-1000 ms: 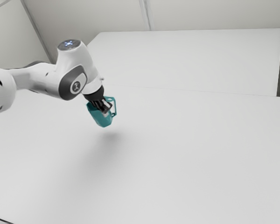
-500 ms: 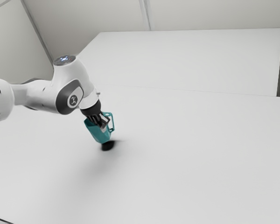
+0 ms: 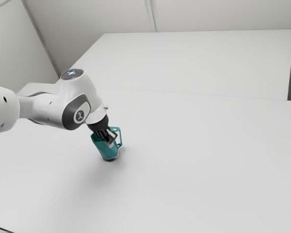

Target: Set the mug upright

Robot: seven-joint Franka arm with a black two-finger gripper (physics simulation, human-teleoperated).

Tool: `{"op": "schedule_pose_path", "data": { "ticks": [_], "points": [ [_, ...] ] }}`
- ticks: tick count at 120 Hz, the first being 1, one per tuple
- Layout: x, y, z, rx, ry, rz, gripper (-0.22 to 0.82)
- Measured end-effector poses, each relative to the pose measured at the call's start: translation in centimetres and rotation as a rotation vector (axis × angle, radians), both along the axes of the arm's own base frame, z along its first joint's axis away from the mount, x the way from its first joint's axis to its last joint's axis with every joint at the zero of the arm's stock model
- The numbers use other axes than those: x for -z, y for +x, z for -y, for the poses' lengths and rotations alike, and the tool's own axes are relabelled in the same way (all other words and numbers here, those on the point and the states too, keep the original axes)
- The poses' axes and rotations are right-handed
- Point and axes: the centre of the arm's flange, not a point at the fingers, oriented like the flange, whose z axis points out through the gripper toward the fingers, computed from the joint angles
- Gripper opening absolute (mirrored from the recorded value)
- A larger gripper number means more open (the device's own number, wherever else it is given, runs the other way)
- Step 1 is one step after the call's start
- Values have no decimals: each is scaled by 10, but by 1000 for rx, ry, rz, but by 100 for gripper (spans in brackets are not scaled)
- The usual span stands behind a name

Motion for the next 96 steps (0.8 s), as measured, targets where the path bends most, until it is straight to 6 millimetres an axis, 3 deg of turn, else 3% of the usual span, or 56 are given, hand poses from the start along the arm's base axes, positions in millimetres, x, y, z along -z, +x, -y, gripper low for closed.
{"op": "schedule_pose_path", "data": {
  "ticks": [15, 36, 52, 82, 96],
  "points": [
    [2, 1, -10, -20, -1, 5, -18],
    [-2, 1, -17, -30, 5, 11, 21],
    [-12, -1, -12, -18, 9, 26, 39],
    [-66, -11, 11, 25, 23, 83, 54],
    [-114, 5, 18, 34, 20, 137, 57]
  ]
}}
